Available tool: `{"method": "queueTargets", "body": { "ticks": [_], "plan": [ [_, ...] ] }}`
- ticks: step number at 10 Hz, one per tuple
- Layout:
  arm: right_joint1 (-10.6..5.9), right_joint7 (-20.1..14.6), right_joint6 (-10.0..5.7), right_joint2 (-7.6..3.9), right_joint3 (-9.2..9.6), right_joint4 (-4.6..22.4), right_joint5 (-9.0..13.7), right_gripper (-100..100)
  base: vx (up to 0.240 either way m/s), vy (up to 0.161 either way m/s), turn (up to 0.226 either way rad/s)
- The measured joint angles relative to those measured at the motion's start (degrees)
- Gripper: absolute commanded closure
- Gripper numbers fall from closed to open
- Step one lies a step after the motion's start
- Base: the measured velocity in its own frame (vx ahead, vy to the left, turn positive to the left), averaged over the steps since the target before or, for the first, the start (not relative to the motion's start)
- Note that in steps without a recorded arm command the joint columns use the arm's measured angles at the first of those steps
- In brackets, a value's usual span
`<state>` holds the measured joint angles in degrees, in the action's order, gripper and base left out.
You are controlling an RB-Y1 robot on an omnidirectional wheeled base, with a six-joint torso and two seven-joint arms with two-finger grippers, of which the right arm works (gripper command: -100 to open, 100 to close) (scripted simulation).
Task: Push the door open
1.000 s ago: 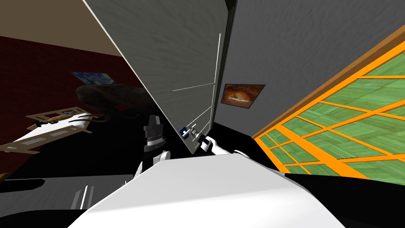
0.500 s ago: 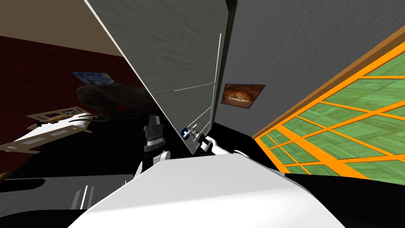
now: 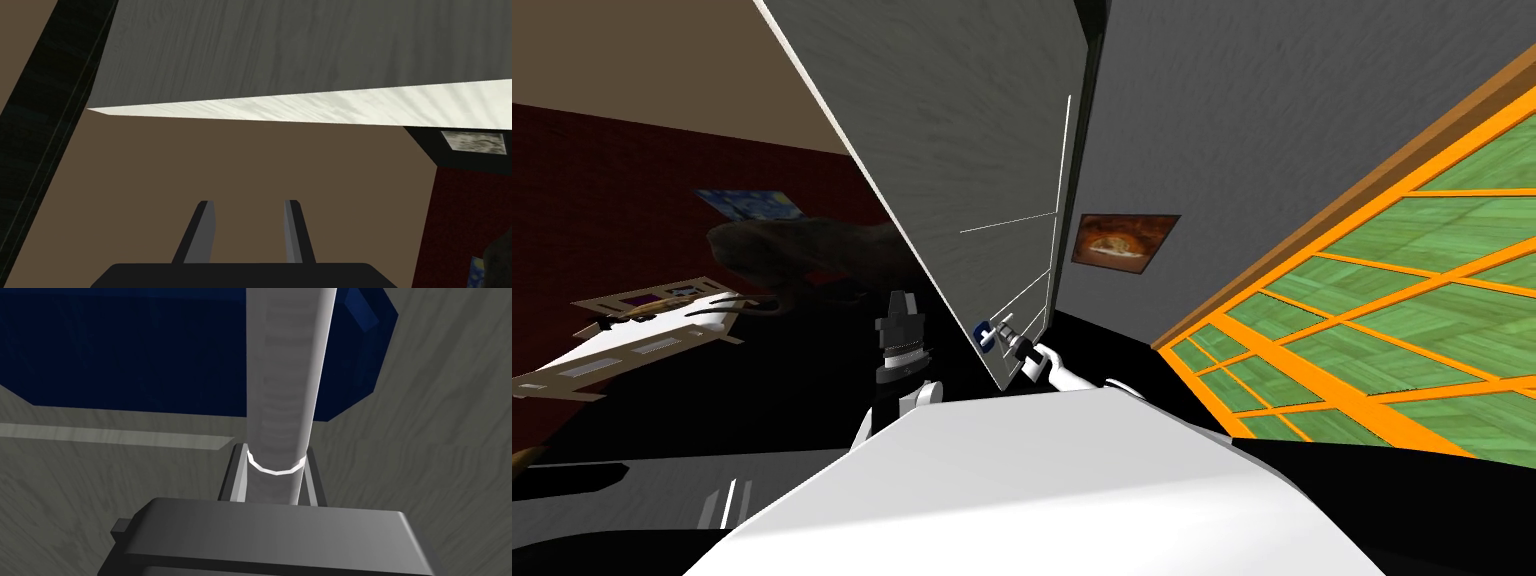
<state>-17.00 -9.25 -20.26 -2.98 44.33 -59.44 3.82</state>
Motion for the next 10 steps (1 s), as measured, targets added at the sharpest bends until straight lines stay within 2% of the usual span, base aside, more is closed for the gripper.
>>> {"method": "queueTargets", "body": {
  "ticks": [1, 3, 5, 6, 7, 10],
  "plan": [
    [-0.28, 0.2, -0.35, 0.06, -0.67, 0.59, 0.0, 100, 0.061, 0.207, -0.038],
    [0.45, 0.78, 0.25, -0.7, -2.01, -0.56, -0.1, 100, 0.096, 0.219, -0.054],
    [-0.2, 1.08, 0.1, -0.78, -3.61, 0.43, -0.03, 100, 0.062, 0.169, -0.028],
    [-0.35, 1.19, 0.03, -0.87, -4.38, 0.59, -0.01, 100, 0.057, 0.141, -0.053],
    [-1.04, 1.26, -0.48, -0.61, -5.12, 1.9, 0.05, 100, 0.049, 0.123, -0.034],
    [-0.8, 2.07, -0.58, -0.27, -6.88, 2.47, -0.07, 100, 0.045, 0.089, -0.03]
  ]
}}
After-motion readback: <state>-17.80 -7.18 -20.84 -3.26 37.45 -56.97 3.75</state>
